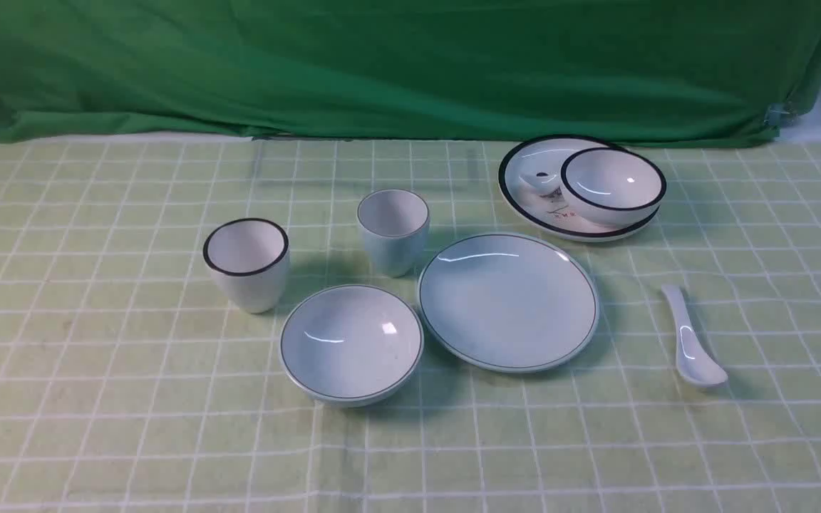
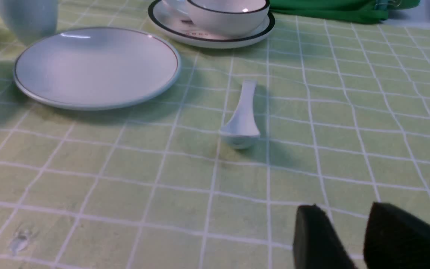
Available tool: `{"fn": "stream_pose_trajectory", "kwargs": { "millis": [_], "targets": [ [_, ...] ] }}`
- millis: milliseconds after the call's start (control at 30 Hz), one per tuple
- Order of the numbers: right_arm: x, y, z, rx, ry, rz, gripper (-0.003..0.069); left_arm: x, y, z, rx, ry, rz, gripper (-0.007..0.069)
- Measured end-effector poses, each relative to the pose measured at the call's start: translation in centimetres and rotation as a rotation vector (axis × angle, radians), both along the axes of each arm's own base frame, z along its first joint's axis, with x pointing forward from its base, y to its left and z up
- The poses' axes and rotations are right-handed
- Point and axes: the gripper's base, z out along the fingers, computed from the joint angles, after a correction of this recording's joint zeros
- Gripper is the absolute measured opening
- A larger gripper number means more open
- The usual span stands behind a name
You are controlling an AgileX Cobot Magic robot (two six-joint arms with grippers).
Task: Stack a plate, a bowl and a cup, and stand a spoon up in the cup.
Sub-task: Use the left arm to grab a blue rice bowl
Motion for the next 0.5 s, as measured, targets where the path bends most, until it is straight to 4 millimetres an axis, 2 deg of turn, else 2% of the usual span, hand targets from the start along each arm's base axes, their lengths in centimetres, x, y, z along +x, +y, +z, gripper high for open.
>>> {"fn": "stream_pose_trajectory", "kwargs": {
  "millis": [500],
  "targets": [
    [0.00,0.00,0.00,0.000,0.000,0.000,0.0244,0.04,-0.04,0.35,-0.038,-0.037,0.001,0.0020]
  ]
}}
